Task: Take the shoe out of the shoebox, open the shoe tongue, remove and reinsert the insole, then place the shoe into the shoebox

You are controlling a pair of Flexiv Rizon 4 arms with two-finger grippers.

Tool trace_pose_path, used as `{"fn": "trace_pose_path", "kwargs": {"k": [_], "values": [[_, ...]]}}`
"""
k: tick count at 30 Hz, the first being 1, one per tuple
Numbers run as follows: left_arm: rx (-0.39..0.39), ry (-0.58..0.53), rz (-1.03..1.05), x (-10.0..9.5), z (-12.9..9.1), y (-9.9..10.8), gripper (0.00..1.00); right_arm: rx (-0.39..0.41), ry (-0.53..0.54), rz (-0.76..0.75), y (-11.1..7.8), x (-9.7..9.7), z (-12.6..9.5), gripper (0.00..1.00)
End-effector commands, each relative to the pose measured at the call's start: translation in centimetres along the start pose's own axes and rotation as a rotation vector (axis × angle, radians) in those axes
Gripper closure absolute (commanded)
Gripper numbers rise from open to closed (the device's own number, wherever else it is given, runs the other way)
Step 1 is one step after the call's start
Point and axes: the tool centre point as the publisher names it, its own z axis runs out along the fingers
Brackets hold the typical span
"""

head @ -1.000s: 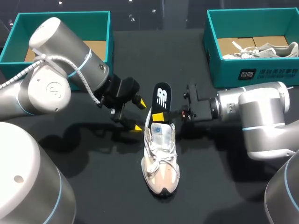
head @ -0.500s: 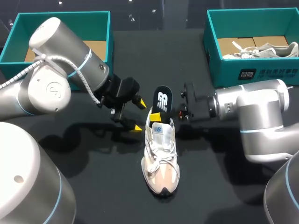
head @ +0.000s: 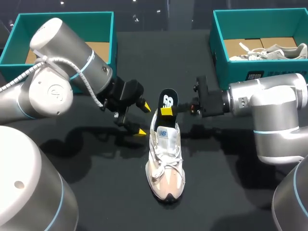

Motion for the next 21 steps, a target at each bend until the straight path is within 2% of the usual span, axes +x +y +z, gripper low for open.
{"fn": "trace_pose_path", "kwargs": {"k": [1,9,13,17,18,20,21], "values": [[-0.003,-0.001,0.0,0.0,0.1,0.0,0.0,0.009,0.009,0.016,-0.5,-0.4,0.5,1.0],[-0.003,-0.001,0.0,0.0,0.1,0.0,0.0,0.062,-0.007,0.099,-2.9,0.1,1.7,1.0],[-0.003,-0.001,0.0,0.0,0.1,0.0,0.0,0.051,-0.015,0.136,-4.5,0.8,1.5,1.0],[-0.003,-0.001,0.0,0.0,0.1,0.0,0.0,0.06,-0.04,0.136,-4.4,1.4,1.4,1.0],[-0.003,-0.001,0.0,0.0,0.1,0.0,0.0,0.06,-0.045,0.124,-4.1,1.6,1.4,0.97],[-0.003,-0.001,0.0,0.0,0.1,0.0,0.0,0.061,-0.052,0.103,-3.5,1.8,1.3,0.61],[-0.003,-0.001,0.0,0.0,0.1,0.0,0.0,0.064,-0.056,0.092,-3.2,1.9,1.2,0.58]]}}
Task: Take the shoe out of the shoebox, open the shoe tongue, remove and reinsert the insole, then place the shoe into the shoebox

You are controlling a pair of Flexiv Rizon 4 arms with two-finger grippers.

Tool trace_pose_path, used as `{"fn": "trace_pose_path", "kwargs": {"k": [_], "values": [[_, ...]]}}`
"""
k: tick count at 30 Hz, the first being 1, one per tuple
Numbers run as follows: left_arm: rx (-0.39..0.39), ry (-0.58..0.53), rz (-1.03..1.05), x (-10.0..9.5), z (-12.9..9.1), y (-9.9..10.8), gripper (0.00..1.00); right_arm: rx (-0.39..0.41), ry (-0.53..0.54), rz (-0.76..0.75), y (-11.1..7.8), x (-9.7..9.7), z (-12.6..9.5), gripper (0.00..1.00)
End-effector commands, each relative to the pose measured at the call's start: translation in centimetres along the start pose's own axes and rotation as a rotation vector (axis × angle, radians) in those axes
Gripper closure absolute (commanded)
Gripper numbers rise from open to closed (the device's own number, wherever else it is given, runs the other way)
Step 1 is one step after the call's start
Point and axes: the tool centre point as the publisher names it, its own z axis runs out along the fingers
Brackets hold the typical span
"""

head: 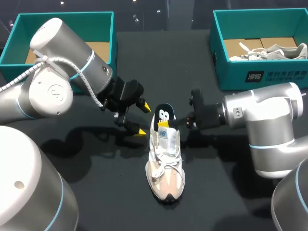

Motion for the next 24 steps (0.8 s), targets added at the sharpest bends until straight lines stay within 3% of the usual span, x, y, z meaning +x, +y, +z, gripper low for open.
{"fn": "trace_pose_path", "kwargs": {"k": [1,7,14,19,24], "values": [[-0.003,-0.001,0.0,0.0,0.1,0.0,0.0,0.003,-0.033,-0.023,1.0,1.2,-0.5,0.57],[-0.003,-0.001,0.0,0.0,0.1,0.0,0.0,0.008,-0.066,-0.048,2.4,0.9,-1.7,0.71],[-0.003,-0.001,0.0,0.0,0.1,0.0,0.0,-0.002,-0.061,-0.046,3.3,-0.3,-2.0,1.0],[-0.003,-0.001,0.0,0.0,0.1,0.0,0.0,0.029,-0.053,-0.002,2.6,-1.0,-1.1,1.0],[-0.003,-0.001,0.0,0.0,0.1,0.0,0.0,0.049,-0.053,0.067,0.3,-0.8,-0.5,1.0]]}}
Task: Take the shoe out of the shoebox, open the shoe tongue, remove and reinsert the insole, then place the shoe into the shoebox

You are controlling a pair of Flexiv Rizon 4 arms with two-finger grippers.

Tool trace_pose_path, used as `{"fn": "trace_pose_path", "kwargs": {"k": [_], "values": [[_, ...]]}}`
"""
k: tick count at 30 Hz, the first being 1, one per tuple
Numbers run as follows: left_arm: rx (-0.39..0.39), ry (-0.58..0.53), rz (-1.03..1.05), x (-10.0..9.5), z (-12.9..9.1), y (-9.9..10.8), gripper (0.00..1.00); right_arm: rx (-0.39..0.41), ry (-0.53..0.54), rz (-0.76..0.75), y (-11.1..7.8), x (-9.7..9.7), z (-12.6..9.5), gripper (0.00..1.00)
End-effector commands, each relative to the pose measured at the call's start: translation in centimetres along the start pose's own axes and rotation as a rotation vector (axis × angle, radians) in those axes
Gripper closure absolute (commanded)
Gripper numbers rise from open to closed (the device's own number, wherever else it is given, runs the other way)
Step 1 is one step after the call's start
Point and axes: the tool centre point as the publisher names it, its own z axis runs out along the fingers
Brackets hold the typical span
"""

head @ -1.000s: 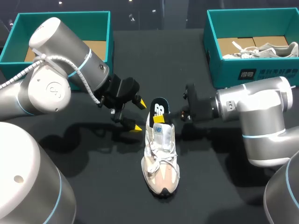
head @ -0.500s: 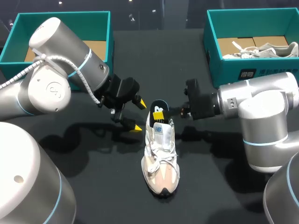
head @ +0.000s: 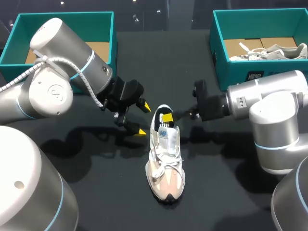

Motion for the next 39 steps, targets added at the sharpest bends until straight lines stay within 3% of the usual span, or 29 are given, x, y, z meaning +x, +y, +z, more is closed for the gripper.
{"fn": "trace_pose_path", "kwargs": {"k": [1,7,9,12,18,21,23,24,31,35,39], "values": [[-0.003,-0.001,0.0,0.0,0.1,0.0,0.0,0.014,-0.01,0.035,-1.6,0.0,1.1,1.0],[-0.003,-0.001,0.0,0.0,0.1,0.0,0.0,0.004,-0.039,0.04,-2.1,1.0,0.9,1.0],[-0.003,-0.001,0.0,0.0,0.1,0.0,0.0,0.003,-0.047,0.019,-1.5,1.3,0.8,0.73],[-0.003,-0.001,0.0,0.0,0.1,0.0,0.0,0.003,-0.057,-0.005,-0.7,1.3,0.7,0.67],[-0.003,-0.001,0.0,0.0,0.1,0.0,0.0,-0.005,-0.069,-0.022,0.4,0.7,0.2,0.73],[-0.003,-0.001,0.0,0.0,0.1,0.0,0.0,-0.008,-0.069,-0.026,0.8,0.3,0.2,0.85],[-0.003,-0.001,0.0,0.0,0.1,0.0,0.0,-0.004,-0.064,-0.026,1.0,0.1,0.3,0.88],[-0.003,-0.001,0.0,0.0,0.1,0.0,0.0,0.0,-0.064,-0.023,1.0,-0.1,0.4,0.99],[-0.003,-0.001,0.0,0.0,0.1,0.0,0.0,0.025,-0.066,0.038,-0.6,-0.5,1.4,1.0],[-0.003,-0.001,0.0,0.0,0.1,0.0,0.0,-0.01,-0.055,0.078,-2.5,-0.1,1.5,1.0],[-0.003,-0.001,0.0,0.0,0.1,0.0,0.0,-0.014,-0.067,0.084,-2.8,0.3,1.6,1.0]]}}
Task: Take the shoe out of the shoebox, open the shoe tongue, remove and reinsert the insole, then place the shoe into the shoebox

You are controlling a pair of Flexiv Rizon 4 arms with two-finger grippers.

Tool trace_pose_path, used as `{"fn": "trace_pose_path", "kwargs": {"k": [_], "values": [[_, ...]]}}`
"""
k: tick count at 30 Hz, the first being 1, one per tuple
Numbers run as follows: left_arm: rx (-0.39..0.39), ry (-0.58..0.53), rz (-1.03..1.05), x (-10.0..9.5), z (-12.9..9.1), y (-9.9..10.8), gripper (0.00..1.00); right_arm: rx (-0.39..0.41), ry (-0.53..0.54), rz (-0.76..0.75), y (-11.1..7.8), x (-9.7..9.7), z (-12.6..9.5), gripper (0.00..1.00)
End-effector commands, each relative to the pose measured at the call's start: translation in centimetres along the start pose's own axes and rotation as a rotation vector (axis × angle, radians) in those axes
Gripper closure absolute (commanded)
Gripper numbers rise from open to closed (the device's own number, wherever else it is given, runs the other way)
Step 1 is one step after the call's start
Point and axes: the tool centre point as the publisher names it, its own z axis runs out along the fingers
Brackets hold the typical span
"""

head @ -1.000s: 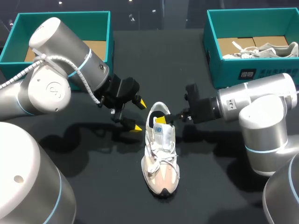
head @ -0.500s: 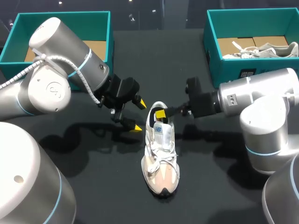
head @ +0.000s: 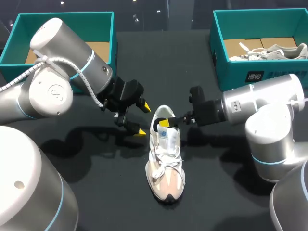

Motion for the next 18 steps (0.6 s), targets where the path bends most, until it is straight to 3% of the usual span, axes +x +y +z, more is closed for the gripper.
{"fn": "trace_pose_path", "kwargs": {"k": [1,2,3,5,9,18], "values": [[-0.003,-0.001,0.0,0.0,0.1,0.0,0.0,-0.028,-0.027,-0.01,-1.0,0.6,0.3,1.0],[-0.003,-0.001,0.0,0.0,0.1,0.0,0.0,-0.027,-0.033,-0.018,-0.7,0.8,0.2,1.0],[-0.003,-0.001,0.0,0.0,0.1,0.0,0.0,-0.027,-0.035,-0.027,-0.5,1.0,0.1,0.84],[-0.003,-0.001,0.0,0.0,0.1,0.0,0.0,-0.024,-0.044,-0.047,0.0,1.3,0.0,0.69],[0.003,0.001,0.003,0.1,-0.4,0.0,0.0,-0.01,-0.055,-0.075,0.9,1.6,-0.3,0.55],[0.018,0.016,0.026,-0.2,-3.0,0.9,0.0,-0.003,-0.078,-0.082,1.5,1.1,-1.9,0.51]]}}
